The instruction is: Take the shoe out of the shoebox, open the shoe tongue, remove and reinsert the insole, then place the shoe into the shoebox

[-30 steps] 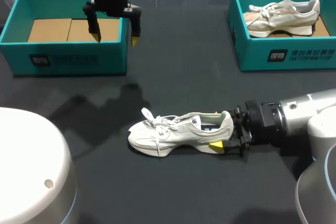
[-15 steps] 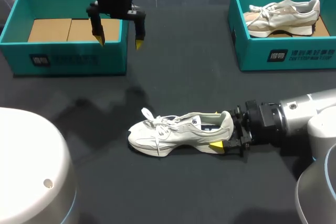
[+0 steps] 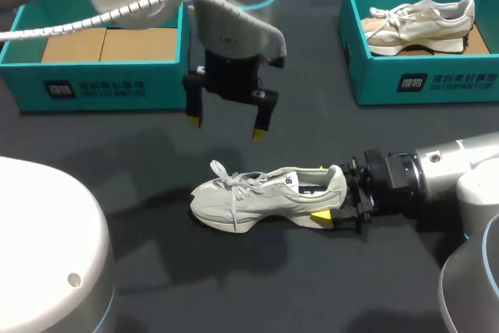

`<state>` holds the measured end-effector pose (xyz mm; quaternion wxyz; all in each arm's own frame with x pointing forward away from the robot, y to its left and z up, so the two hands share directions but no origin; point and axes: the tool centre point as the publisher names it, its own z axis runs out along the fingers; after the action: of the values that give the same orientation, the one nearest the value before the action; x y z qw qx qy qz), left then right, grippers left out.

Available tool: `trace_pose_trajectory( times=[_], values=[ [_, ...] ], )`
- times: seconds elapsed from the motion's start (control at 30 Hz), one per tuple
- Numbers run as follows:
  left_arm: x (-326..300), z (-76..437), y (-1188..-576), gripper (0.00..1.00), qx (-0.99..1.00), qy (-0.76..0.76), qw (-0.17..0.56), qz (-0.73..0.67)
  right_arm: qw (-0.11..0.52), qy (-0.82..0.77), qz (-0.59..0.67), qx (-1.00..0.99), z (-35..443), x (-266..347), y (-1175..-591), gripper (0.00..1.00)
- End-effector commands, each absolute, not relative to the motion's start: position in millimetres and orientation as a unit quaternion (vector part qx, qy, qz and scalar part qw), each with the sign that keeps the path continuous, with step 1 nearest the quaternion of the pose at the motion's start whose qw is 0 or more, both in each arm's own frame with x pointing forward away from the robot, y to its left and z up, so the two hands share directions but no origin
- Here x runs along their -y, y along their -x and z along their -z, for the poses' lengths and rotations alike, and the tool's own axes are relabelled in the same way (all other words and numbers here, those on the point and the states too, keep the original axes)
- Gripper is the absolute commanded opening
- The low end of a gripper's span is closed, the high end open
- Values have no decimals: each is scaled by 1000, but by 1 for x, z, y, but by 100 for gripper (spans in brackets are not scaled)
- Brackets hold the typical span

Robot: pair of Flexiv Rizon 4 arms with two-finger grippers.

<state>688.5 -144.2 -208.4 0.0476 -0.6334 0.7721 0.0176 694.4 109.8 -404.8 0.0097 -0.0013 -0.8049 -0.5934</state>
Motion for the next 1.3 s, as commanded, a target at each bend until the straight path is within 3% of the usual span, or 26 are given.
trace_pose_trajectory(
  times=[0.03, 0.27, 0.73, 1.3],
  values=[
    [170, 228, -679, 100, -779, 625, 46, -29, 10, 2, 591, 806, 405, -112, -692, 0],
    [198, 250, -673, 100, -764, 642, 7, -60, 10, 2, 591, 806, 405, -112, -692, 0],
    [200, 251, -674, 100, -761, 645, 7, -61, 10, 2, 591, 806, 405, -112, -692, 0],
    [240, 307, -688, 100, -732, 670, 23, -122, 10, 2, 591, 806, 405, -112, -692, 0]
  ],
)
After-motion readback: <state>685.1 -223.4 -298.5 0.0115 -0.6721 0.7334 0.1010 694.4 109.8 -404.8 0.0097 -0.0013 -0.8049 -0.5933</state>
